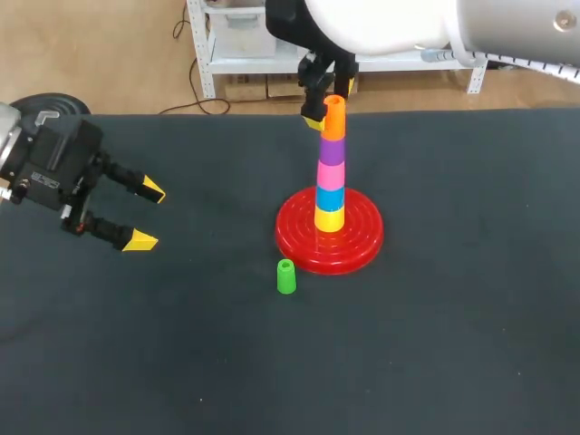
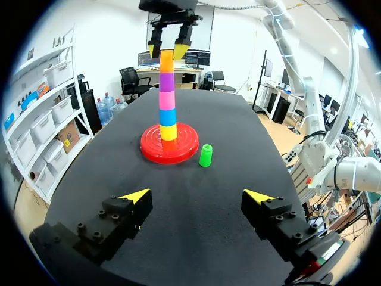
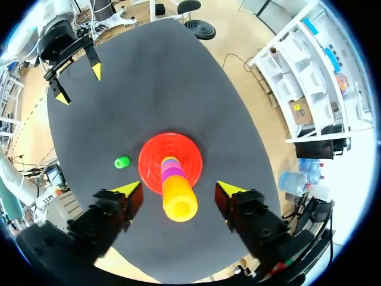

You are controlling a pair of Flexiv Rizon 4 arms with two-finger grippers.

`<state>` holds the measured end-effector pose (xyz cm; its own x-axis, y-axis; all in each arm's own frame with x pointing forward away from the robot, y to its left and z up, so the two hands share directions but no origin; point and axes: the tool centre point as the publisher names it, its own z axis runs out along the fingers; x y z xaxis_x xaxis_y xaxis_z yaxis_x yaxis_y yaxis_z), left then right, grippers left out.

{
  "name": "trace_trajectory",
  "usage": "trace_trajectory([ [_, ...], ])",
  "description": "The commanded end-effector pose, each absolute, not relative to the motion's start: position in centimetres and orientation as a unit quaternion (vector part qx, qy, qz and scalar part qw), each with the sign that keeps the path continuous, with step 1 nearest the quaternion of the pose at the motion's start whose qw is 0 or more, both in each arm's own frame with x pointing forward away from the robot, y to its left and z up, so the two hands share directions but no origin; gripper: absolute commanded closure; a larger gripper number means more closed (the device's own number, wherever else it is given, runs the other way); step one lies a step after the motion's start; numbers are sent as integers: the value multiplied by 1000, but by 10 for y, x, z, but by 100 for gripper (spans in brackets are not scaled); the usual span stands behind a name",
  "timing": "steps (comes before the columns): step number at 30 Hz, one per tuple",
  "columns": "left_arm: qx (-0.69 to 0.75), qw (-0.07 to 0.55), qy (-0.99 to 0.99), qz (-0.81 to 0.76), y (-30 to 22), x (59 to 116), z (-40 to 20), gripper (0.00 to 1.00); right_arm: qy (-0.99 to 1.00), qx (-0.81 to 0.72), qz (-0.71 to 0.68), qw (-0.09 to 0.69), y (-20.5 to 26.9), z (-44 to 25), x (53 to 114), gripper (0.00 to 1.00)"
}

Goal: Pick up and stack the cylinders on the red base in this order: pink,purple,orange,green

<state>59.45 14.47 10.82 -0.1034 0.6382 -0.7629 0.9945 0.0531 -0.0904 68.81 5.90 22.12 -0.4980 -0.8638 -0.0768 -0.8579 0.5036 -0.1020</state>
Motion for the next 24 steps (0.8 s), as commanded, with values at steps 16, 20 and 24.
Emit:
trace_trajectory([
  [16,609,280,669,-320,145,594,107,0,763,-637,-27,110,133,231,606,0],
  [20,609,280,669,-320,145,594,107,0,745,-661,5,94,140,203,594,0],
  [24,609,280,669,-320,145,594,107,0,736,-673,18,66,146,176,580,0],
])
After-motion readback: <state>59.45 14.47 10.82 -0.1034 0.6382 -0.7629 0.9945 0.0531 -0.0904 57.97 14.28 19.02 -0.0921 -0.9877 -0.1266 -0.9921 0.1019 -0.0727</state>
